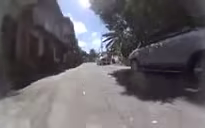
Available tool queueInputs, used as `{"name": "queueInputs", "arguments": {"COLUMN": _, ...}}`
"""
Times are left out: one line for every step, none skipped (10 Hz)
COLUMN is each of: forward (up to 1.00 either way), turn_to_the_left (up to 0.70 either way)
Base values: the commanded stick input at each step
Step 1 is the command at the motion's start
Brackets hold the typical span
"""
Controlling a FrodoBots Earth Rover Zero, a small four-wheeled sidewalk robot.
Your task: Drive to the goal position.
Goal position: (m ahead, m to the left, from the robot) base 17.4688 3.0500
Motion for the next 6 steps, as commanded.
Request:
{"name": "queueInputs", "arguments": {"forward": 1.0, "turn_to_the_left": 0.0}}
{"name": "queueInputs", "arguments": {"forward": 1.0, "turn_to_the_left": 0.0}}
{"name": "queueInputs", "arguments": {"forward": 1.0, "turn_to_the_left": 0.0}}
{"name": "queueInputs", "arguments": {"forward": 1.0, "turn_to_the_left": 0.0}}
{"name": "queueInputs", "arguments": {"forward": 1.0, "turn_to_the_left": 0.0}}
{"name": "queueInputs", "arguments": {"forward": 1.0, "turn_to_the_left": 0.0}}
